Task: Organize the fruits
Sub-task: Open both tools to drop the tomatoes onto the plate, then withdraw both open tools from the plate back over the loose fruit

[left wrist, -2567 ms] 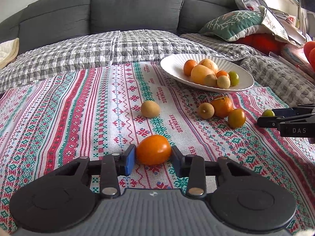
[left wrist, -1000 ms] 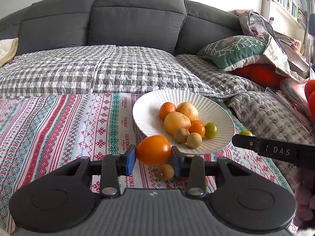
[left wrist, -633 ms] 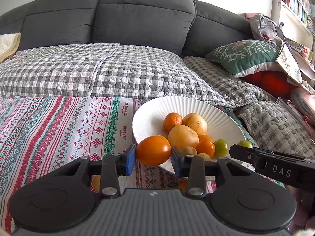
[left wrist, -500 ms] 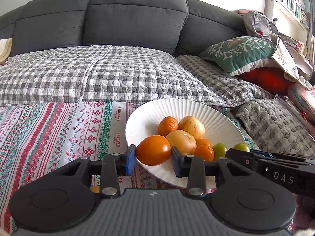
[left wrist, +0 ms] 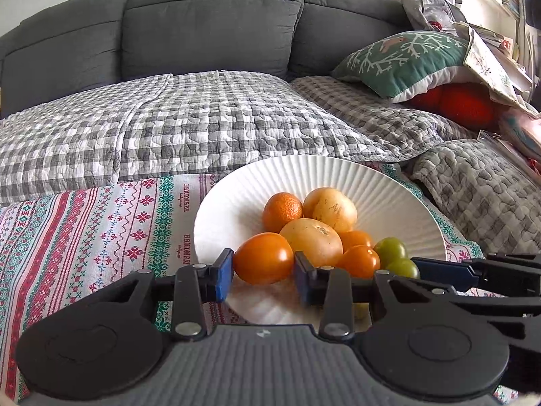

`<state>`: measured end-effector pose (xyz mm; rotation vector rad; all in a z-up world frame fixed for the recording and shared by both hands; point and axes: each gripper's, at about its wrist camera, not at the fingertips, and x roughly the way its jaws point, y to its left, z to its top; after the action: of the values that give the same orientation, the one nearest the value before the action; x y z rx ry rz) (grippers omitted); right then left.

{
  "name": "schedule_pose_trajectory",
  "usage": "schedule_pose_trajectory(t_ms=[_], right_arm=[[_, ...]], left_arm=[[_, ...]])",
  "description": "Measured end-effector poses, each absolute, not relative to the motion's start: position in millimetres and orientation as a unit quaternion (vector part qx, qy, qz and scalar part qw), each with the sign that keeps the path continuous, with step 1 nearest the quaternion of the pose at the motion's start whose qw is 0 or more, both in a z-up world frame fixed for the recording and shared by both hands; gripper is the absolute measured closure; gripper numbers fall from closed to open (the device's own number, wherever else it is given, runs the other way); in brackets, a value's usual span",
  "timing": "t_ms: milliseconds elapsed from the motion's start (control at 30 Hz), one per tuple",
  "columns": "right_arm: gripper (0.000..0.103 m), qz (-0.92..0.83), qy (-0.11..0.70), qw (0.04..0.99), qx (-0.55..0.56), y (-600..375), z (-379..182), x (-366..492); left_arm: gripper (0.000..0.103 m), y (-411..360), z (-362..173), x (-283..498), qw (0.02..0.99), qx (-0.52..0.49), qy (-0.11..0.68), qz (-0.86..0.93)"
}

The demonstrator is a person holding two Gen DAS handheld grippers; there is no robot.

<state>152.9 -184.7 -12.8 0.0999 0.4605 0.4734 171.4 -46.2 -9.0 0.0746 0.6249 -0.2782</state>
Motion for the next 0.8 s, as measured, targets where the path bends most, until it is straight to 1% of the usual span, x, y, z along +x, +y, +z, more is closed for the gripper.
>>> schedule_pose_trajectory(t_ms=[167, 200, 233, 267, 300, 333, 367, 533, 600, 733, 800], right_arm=[[0.073, 0.231, 0.224, 0.946, 0.043, -182, -13, 151], [0.071, 0.231, 0.224, 0.946, 0.042, -182, -12, 150], [0.065, 0.233, 0.223, 0.946, 0.041, -182, -11, 149], [0.056, 0.233, 0.22, 0.946, 0.042, -183, -10, 148], [0.052, 0.235, 0.219, 0.946, 0.044, -184, -9, 147], [0.043, 0.24, 0.216, 0.945, 0.051, -187, -8, 146], [0.04, 0.242, 0.215, 0.944, 0.056, -189, -6, 145], [0.032, 0.242, 0.211, 0.945, 0.061, -201, -2, 141], [0.029, 0.24, 0.207, 0.946, 0.062, -206, 0, 138], [0.02, 0.231, 0.2, 0.95, 0.061, -216, 5, 130], [0.019, 0.226, 0.201, 0.952, 0.057, -219, 6, 125]], left_arm=[[0.073, -45, -9, 171, 0.943, 0.03, 0.303, -0.137], [0.072, -45, -8, 170, 0.944, 0.03, 0.301, -0.135], [0.071, -44, -6, 168, 0.944, 0.029, 0.299, -0.135], [0.067, -42, -4, 166, 0.945, 0.021, 0.298, -0.134], [0.062, -40, -2, 165, 0.946, 0.015, 0.296, -0.134], [0.059, -38, 0, 163, 0.946, 0.009, 0.295, -0.133], [0.055, -37, 2, 161, 0.947, 0.007, 0.293, -0.132], [0.042, -29, 13, 149, 0.952, 0.01, 0.28, -0.124], [0.032, -26, 18, 143, 0.953, 0.011, 0.275, -0.124], [0.024, -20, 24, 132, 0.954, 0.009, 0.273, -0.124], [0.021, -17, 26, 125, 0.953, 0.013, 0.277, -0.122]])
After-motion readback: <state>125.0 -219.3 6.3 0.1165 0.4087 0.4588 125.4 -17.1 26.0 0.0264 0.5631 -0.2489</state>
